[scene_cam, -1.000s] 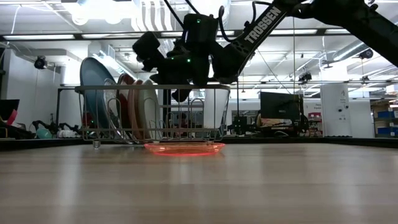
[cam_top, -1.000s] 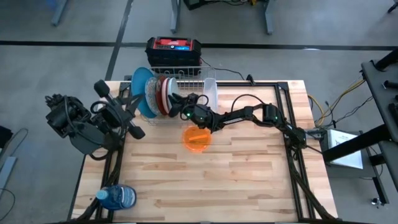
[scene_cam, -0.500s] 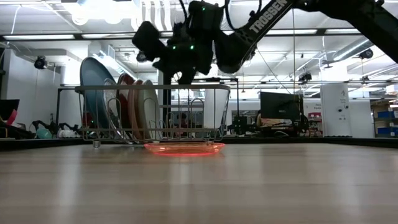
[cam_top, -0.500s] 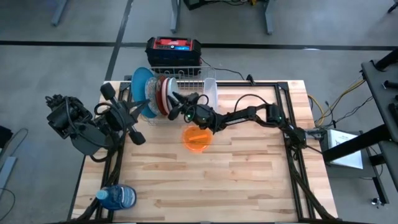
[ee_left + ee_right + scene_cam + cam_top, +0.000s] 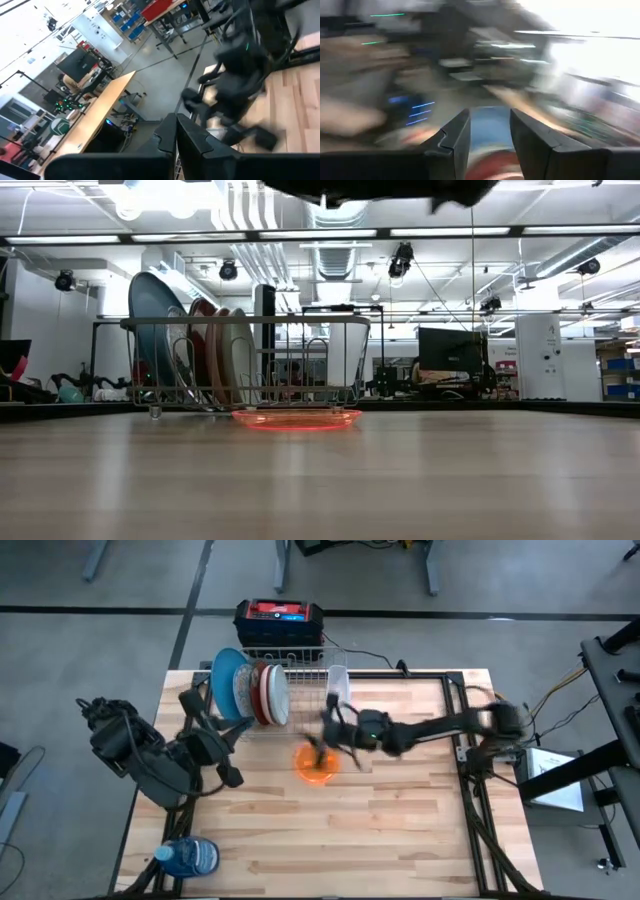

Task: Sort dishes
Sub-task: Put the orange plate in the dishwasher rack

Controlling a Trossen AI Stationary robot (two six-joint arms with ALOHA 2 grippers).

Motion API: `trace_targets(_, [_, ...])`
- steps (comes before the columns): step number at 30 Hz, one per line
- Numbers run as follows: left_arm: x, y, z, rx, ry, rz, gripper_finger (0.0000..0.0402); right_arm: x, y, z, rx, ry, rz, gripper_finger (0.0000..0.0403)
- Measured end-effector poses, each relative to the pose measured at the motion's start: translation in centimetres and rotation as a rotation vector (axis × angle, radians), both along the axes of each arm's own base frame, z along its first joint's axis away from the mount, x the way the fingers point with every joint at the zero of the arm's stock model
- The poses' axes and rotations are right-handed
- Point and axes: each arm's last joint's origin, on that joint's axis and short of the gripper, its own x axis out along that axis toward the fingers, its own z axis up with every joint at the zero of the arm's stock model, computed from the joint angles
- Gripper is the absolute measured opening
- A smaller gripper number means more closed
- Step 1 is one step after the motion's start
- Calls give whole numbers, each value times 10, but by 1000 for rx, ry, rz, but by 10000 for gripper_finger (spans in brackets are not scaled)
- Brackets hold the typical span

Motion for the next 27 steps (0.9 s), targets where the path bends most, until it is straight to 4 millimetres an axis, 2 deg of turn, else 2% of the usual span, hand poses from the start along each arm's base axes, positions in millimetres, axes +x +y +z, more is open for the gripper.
trace_targets(2, [3, -3, -3, 15, 20, -1, 0, -24, 11, 0, -28, 144, 237, 123])
trace_targets(5, [4, -3, -6, 37, 49, -1, 0, -57, 12, -5, 150, 318, 520, 111])
trace_targets(8, [3, -2, -7, 47, 60, 0, 0, -81, 6, -16, 349, 435, 590, 99])
trace_targets(12, [4, -2, -7, 47, 60, 1, 0, -98, 13, -49, 430, 547, 587, 87])
trace_targets(19, [4, -3, -8, 44, 59, 3, 0, -94, 29, -101, 385, 709, 422, 85])
trace_targets(22, [5, -4, -9, 36, 54, 6, 0, -82, 35, -113, 360, 744, 424, 97])
trace_targets(27, [7, -5, -12, 30, 52, 11, 0, -61, 41, -143, 305, 851, 310, 122])
